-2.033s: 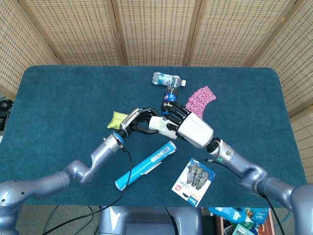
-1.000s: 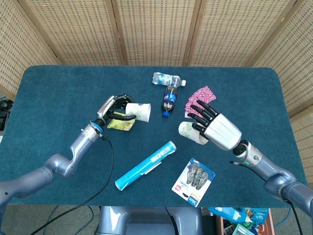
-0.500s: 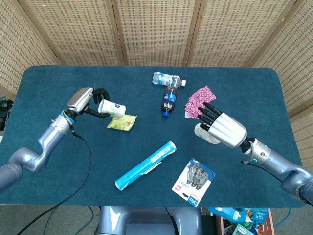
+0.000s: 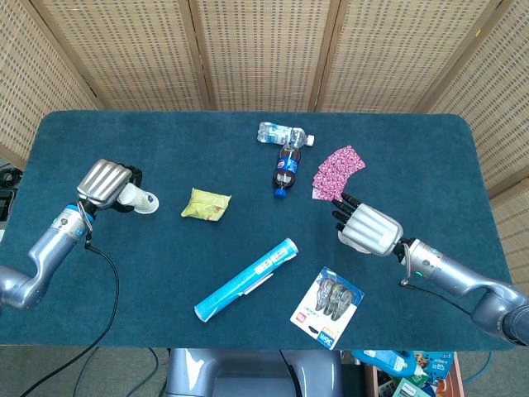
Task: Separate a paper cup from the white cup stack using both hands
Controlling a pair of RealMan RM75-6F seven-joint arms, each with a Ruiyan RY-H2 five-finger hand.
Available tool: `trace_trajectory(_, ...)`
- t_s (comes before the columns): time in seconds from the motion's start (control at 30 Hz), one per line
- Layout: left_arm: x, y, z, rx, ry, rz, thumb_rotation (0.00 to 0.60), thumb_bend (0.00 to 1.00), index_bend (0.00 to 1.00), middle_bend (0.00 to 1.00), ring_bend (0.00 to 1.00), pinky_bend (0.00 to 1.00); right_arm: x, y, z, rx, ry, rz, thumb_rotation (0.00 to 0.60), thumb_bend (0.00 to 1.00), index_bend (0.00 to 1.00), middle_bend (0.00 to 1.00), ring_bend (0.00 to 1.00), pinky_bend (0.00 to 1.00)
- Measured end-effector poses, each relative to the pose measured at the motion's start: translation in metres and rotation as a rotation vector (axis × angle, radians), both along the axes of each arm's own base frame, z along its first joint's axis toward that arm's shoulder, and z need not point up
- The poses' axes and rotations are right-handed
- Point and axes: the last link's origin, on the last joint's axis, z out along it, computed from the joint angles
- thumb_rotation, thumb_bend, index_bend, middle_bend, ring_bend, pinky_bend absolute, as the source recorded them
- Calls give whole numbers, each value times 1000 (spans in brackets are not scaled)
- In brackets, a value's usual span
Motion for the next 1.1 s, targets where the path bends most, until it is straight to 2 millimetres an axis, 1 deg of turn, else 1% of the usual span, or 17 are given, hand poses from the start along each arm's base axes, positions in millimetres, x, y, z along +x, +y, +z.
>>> trace_trajectory(0.07, -7, -4, -9, -9, 17, 18, 600, 128, 531, 526, 535, 539, -2, -2, -4, 3, 26, -17, 600, 562, 650, 412, 203, 256)
trace_trajectory(0.2, -17, -6, -22, -23, 31, 46, 600, 128, 531, 523, 528, 539, -5, -5, -11, 4, 49, -46, 600, 563, 649, 409, 203, 257)
trace_trajectory(0.27, -20, -6, -27, -28, 36, 56, 600, 128, 531, 506, 506, 535, -5, -6, -13, 3, 54, -50, 600, 562, 649, 404, 203, 257)
trace_trajectory(0.3, -21, -7, -28, -29, 38, 60, 600, 127, 531, 476, 473, 527, -5, -6, -14, 2, 57, -52, 600, 551, 647, 395, 203, 257)
trace_trajectory(0.37, -24, -7, -33, -32, 38, 70, 600, 128, 492, 382, 364, 475, -6, -7, -15, 1, 62, -56, 600, 404, 596, 370, 203, 257)
trace_trajectory(0.4, -26, -7, -35, -34, 36, 76, 600, 128, 439, 316, 294, 436, -6, -7, -16, 2, 63, -59, 600, 264, 537, 347, 204, 256)
trace_trajectory(0.43, -28, -8, -37, -38, 33, 84, 600, 127, 348, 233, 218, 394, -6, -8, -16, 2, 61, -61, 600, 133, 476, 321, 204, 248)
trace_trajectory(0.47, -29, -8, -38, -42, 31, 89, 600, 127, 285, 184, 180, 374, -6, -8, -16, 0, 58, -61, 600, 75, 441, 303, 203, 238)
trace_trajectory(0.5, -30, -9, -39, -46, 29, 93, 600, 127, 201, 125, 141, 360, -6, -9, -16, -4, 58, -59, 600, 27, 402, 278, 203, 220)
trace_trajectory(0.53, -31, -10, -41, -51, 28, 98, 600, 127, 156, 98, 124, 356, -6, -9, -16, -10, 59, -56, 600, 6, 375, 260, 203, 201)
trace_trajectory(0.63, -32, -11, -42, -59, 15, 102, 600, 128, 29, 31, 74, 341, -5, -11, -16, -27, 45, -53, 600, 0, 350, 243, 202, 179)
trace_trajectory(0.7, -32, -13, -43, -65, -1, 107, 600, 127, 2, 7, 47, 321, -2, -13, -16, -42, 26, -52, 600, 0, 345, 237, 202, 177)
trace_trajectory(0.8, -32, -14, -43, -77, -29, 116, 600, 126, 0, 0, 7, 264, -1, -12, -15, -50, 13, -54, 600, 0, 338, 227, 197, 173)
trace_trajectory(0.9, -30, -16, -39, -76, -65, 116, 600, 125, 0, 0, 0, 194, 2, -10, -13, -56, -13, -52, 600, 0, 322, 208, 177, 151)
trace_trajectory(1.1, -26, -22, -18, -26, -154, 97, 600, 123, 0, 0, 0, 41, 8, 1, 3, -96, -141, -69, 600, 0, 257, 138, 102, 71)
